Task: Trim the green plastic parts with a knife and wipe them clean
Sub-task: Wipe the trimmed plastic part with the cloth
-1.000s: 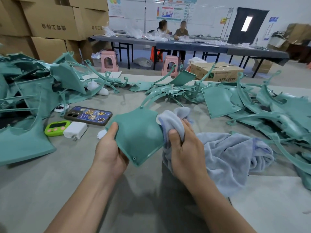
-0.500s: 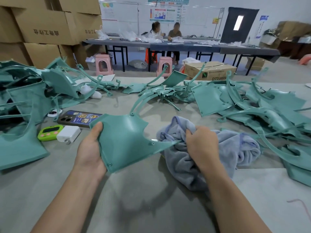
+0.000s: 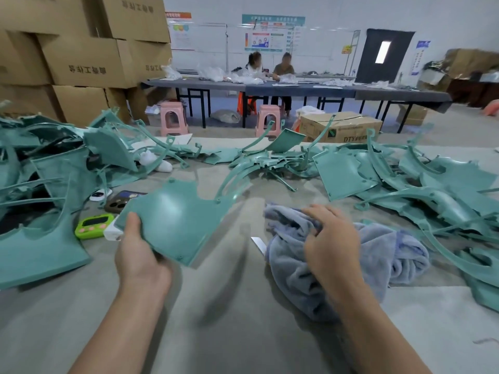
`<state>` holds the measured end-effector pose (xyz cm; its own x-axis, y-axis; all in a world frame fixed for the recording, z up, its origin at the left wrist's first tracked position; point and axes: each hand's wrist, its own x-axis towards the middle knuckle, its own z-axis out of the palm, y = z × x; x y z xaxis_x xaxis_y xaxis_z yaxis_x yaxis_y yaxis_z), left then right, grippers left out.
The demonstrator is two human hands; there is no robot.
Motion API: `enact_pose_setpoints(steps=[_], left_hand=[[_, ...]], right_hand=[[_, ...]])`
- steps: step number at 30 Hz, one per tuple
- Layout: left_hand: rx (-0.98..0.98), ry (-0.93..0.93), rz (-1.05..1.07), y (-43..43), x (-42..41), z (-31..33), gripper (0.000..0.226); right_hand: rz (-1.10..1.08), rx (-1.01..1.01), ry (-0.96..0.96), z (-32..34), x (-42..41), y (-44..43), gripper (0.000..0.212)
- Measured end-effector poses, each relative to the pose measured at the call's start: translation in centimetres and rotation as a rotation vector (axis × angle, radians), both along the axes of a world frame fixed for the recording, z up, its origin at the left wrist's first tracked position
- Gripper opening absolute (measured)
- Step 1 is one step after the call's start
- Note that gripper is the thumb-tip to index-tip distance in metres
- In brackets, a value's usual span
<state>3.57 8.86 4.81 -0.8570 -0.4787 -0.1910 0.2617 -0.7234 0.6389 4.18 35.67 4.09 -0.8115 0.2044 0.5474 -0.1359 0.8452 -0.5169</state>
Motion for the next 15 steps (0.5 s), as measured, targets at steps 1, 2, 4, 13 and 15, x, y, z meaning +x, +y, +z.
enact_pose_setpoints(steps=[1, 2, 4, 13, 15], left_hand=[[-0.098, -0.003, 0.037, 0.9, 0.3, -0.1, 0.025], [-0.258, 0.011, 0.052, 2.0, 0.8, -0.2, 0.024], [-0.666, 0.173, -0.024, 4.7, 2.3, -0.5, 0.028], [-1.772, 0.363, -0.574, 7.1, 3.1, -2.1, 0.084], [-1.688, 0.301, -0.611, 7.1, 2.8, -2.6, 0.074]], right_hand=[[0.076, -0.071, 0.096, 0.4, 0.8, -1.2, 0.035], [0.175, -0.223, 0.106, 0.7, 1.6, -2.8, 0.031], [0.490, -0.714, -0.135, 1.2, 3.1, -6.2, 0.043], [0.718, -1.859, -0.584, 1.6, 2.6, -5.0, 0.061], [0.657, -1.859, -0.623, 0.9, 2.0, -4.8, 0.043]])
